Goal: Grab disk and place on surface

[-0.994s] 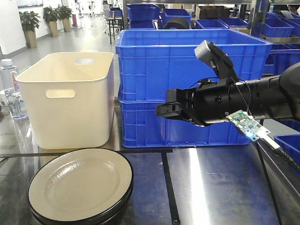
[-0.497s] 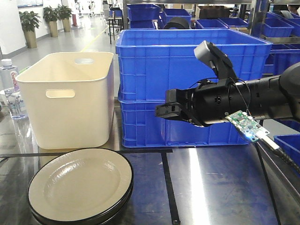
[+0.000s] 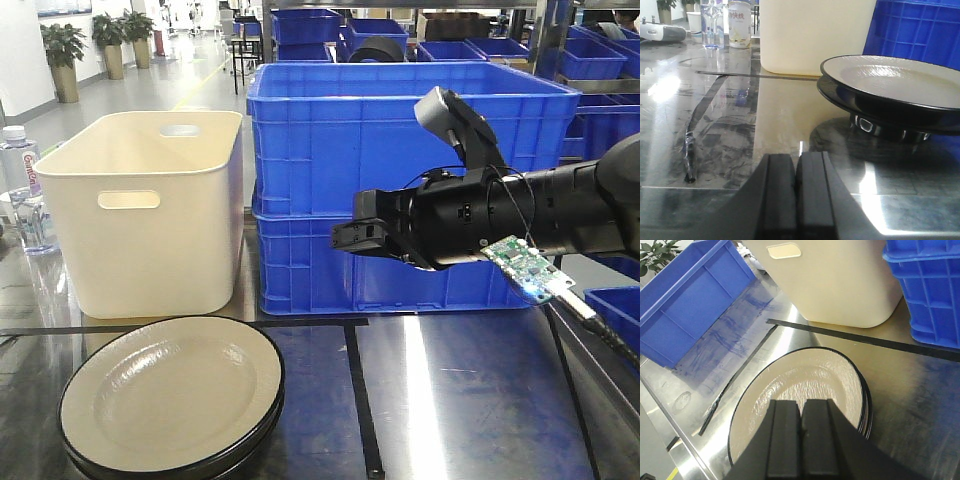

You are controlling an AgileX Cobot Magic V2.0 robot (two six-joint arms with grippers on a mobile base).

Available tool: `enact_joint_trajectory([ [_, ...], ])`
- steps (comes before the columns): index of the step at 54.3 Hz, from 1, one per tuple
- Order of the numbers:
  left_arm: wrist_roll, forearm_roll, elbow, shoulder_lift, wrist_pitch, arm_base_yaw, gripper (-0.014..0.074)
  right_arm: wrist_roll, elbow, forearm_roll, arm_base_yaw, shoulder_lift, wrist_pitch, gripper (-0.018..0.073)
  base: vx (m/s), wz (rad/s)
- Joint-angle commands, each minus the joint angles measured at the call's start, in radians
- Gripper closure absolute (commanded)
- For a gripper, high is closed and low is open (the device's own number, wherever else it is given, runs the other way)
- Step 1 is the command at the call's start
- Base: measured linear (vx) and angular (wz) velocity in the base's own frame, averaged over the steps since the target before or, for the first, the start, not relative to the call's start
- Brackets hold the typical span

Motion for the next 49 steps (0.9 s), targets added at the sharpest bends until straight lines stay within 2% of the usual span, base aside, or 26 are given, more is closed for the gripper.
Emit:
enact_joint_trajectory([
  [1, 0.001, 0.002, -0.014, -0.01, -0.017, 0.001, 0.0605, -0.012, -0.032, 0.048, -0.003, -0.042, -0.038, 0.0571, 0.0, 0.0],
  [10, 0.001, 0.002, -0.014, -0.01, -0.017, 0.001, 0.0605, -0.012, -0.032, 0.044, -0.004, -0.042, -0.035, 0.0571, 0.0, 0.0],
  [13, 0.001, 0.002, -0.014, -0.01, -0.017, 0.001, 0.0605, -0.013, -0.032, 0.006, -0.004, -0.049, -0.03, 0.0571, 0.0, 0.0],
  [16, 0.001, 0.002, -0.014, -0.01, -0.017, 0.001, 0.0605, -0.012, -0.032, -0.102, -0.003, -0.071, -0.019, 0.0571, 0.0, 0.0],
  [23, 0.001, 0.002, -0.014, -0.01, -0.017, 0.001, 0.0605, -0.001, 0.028, -0.24, -0.003, -0.163, -0.007, 0.0571, 0.0, 0.0],
  [31, 0.001, 0.002, -0.014, -0.01, -0.017, 0.001, 0.0605, 0.058, 0.227, -0.371, -0.003, -0.343, -0.169, 0.0571, 0.0, 0.0],
  [39, 0.001, 0.002, -0.014, -0.01, -0.017, 0.001, 0.0605, 0.092, 0.438, -0.557, -0.003, -0.541, -0.308, 0.0568, 0.0, 0.0],
  [45, 0.001, 0.002, -0.014, -0.01, -0.017, 0.001, 0.0605, 0.189, 0.578, -0.711, -0.003, -0.669, -0.391, 0.0568, 0.0, 0.0],
  [49, 0.001, 0.002, -0.014, -0.01, -0.017, 0.001, 0.0605, 0.301, 0.681, -0.811, -0.004, -0.759, -0.444, 0.0568, 0.0, 0.0],
])
